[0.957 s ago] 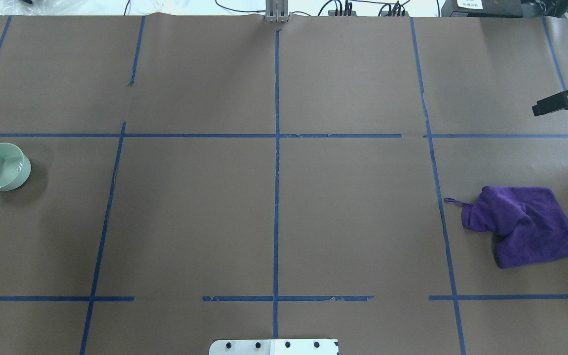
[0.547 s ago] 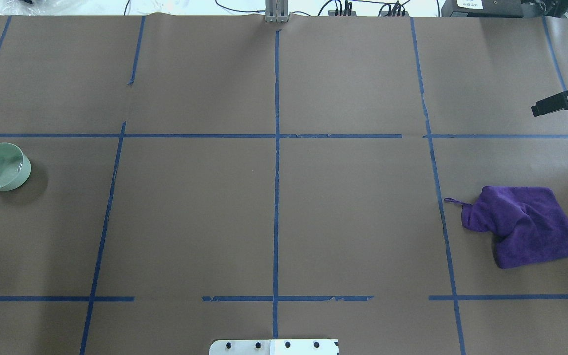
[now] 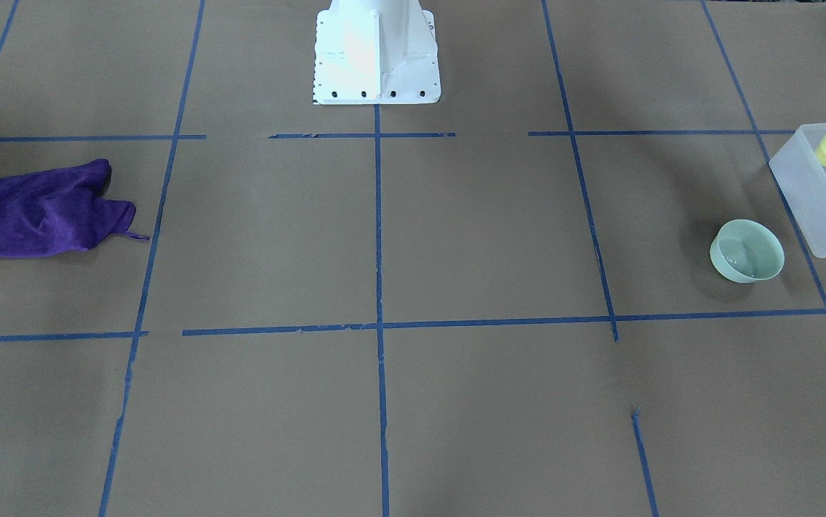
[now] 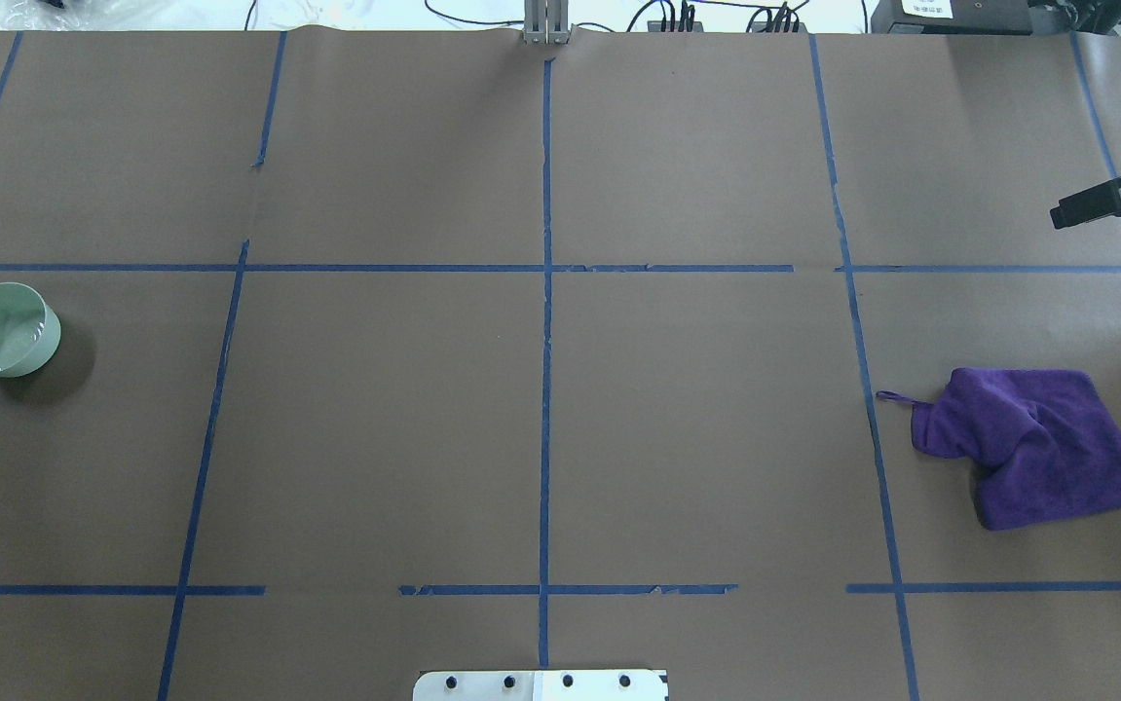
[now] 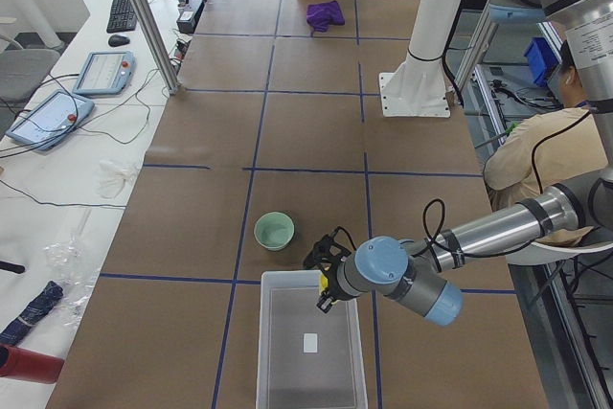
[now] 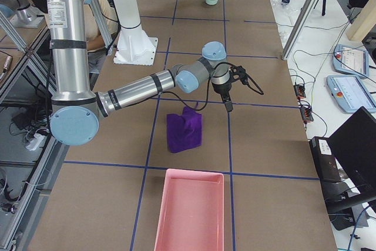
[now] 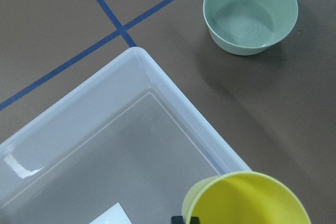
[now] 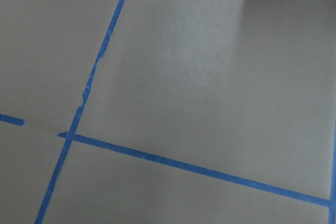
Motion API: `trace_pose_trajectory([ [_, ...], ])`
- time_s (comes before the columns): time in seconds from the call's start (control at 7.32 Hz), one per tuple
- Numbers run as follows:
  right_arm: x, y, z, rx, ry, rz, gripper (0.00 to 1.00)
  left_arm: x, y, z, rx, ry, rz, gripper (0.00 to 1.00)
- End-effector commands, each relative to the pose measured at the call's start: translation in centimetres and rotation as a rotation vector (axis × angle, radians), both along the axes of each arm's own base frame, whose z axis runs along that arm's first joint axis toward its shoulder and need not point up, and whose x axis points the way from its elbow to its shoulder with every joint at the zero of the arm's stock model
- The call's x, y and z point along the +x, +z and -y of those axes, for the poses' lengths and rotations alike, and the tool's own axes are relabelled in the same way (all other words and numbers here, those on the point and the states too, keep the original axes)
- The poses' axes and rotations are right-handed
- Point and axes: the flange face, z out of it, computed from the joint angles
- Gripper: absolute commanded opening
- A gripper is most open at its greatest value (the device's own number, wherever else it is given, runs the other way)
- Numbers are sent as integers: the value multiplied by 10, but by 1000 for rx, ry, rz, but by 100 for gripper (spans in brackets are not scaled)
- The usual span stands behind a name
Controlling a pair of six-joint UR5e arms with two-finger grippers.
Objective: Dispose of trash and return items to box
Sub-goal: 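Drop the yellow cup with the left gripper and withdraw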
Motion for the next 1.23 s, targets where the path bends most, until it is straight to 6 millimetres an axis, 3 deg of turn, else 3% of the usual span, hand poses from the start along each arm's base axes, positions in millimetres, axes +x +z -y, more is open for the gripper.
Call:
trace_pose_trajectory([
  [0.0, 0, 1, 0, 0, 0, 0, 100, 0, 16, -4, -22, -4, -1, 0],
  [0.41, 0, 1, 0, -1, 0, -1, 100, 3, 23, -7, -12, 8, -4, 3],
  [0.55, 0, 1, 0, -1, 0, -1, 100, 5, 24, -6, -12, 14, -4, 14],
  [0.82, 0, 1, 0, -2, -1, 0, 100, 6, 22, -6, -3, 24, -5, 50],
  [1.09, -1, 1, -1, -3, -1, 1, 100, 7, 21, -5, -4, 24, -11, 52],
])
